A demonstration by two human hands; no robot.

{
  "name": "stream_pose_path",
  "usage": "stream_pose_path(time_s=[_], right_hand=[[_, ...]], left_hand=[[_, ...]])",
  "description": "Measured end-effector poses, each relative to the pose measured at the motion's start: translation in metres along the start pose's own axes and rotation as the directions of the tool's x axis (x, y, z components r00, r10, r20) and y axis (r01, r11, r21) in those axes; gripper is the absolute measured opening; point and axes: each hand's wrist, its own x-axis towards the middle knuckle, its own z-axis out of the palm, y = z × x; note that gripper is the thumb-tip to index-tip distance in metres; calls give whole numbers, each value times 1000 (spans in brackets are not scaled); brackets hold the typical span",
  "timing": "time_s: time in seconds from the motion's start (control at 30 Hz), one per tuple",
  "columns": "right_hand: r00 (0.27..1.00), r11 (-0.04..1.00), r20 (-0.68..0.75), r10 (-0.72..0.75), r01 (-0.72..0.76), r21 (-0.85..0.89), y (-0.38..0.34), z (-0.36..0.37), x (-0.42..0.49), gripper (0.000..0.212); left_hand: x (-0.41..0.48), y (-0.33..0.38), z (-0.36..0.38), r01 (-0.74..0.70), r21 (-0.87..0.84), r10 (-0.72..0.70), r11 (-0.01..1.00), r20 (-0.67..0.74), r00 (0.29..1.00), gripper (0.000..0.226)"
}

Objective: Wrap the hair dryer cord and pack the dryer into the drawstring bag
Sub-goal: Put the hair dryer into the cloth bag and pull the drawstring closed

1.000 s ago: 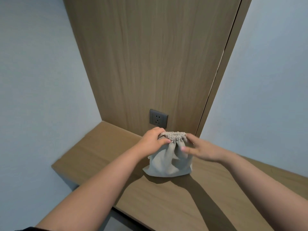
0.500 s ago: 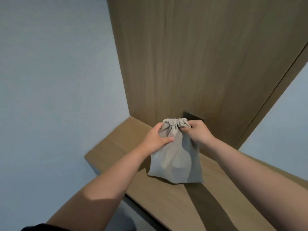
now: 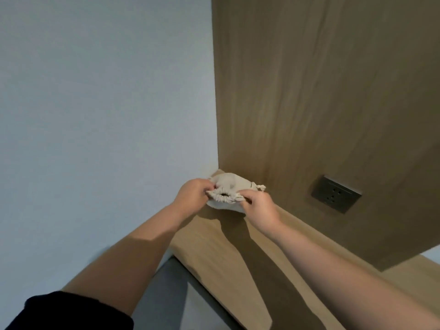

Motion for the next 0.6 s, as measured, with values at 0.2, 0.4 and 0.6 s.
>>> stream_pose_path(time_s=[0.2,0.4,0.6], right_hand=[[965,993,251,75,-51,-102,32,54,-18,24],[959,959,-43,280,-281,-18,66,55,-18,41],[884,862,285,370,-441,251,77,86,-8,74]], left_hand=[[-24,-51,17,46,270,-149,962,377,914,27],[-35,-23,52,486,-177,-486,856,47,873,45],[-45,-20,92,273,346,-364,898,236,901,76]])
